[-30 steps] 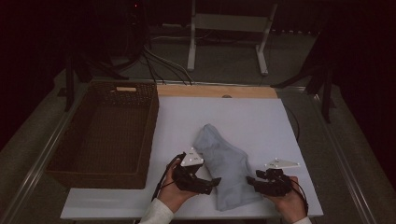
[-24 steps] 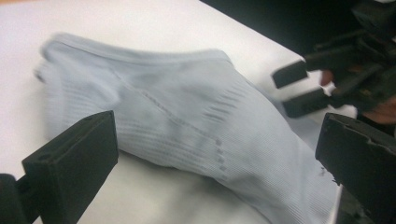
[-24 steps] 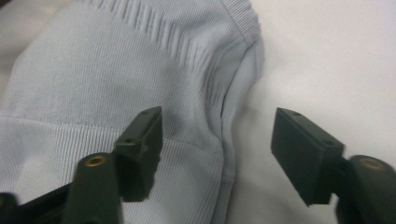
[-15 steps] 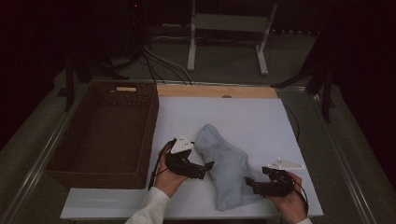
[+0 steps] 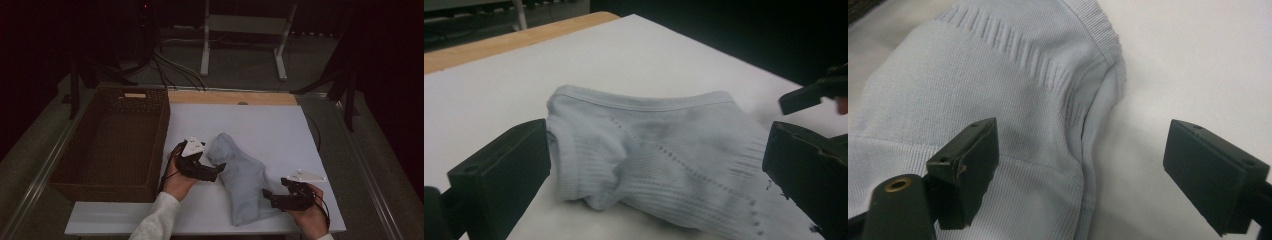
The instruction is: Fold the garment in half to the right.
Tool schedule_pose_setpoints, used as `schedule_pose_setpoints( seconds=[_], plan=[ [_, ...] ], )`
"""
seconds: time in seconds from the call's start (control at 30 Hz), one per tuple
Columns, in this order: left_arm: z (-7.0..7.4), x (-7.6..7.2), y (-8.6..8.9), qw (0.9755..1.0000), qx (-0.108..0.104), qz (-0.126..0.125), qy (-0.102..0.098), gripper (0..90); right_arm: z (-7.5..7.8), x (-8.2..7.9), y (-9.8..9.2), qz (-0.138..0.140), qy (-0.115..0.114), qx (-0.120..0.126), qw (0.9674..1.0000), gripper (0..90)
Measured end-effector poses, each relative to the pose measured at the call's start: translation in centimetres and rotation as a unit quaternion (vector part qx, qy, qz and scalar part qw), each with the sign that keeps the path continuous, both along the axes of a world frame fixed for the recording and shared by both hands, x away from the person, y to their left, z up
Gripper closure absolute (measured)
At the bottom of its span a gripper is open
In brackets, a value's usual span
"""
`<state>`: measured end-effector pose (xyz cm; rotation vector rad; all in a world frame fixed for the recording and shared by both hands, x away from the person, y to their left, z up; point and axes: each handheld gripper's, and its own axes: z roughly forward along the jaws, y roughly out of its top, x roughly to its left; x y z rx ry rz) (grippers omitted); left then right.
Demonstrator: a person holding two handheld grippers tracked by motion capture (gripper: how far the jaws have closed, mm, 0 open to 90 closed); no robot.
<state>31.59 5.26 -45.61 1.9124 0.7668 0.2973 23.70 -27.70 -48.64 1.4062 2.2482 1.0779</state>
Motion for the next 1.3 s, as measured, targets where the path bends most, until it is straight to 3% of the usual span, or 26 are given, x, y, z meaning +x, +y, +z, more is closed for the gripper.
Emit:
schedule_pose_setpoints(
  seconds=[0.2, 0.43, 0.77, 1.3],
  plan=[
    [-0.2, 0.9, 0.0, 0.9999, 0.008, 0.010, -0.004, 0.3, -0.1, 0.0, 0.1, 0.003, -0.001, -0.001, 1.0000, 14.9],
    [-0.4, 1.9, 0.2, 0.9994, 0.021, 0.023, 0.013, 0.9, -0.1, 0.0, 0.0, 0.003, -0.001, 0.001, 1.0000, 14.9],
    [-1.1, 3.2, 0.1, 0.9978, 0.040, 0.046, 0.028, 12.5, -0.1, 0.1, 0.0, 0.004, -0.003, 0.001, 1.0000, 14.9],
    [-2.7, 4.7, 0.1, 0.9958, 0.050, 0.055, 0.054, 35.2, 0.0, 0.0, -0.2, 0.001, -0.007, 0.003, 1.0000, 15.0]
  ],
)
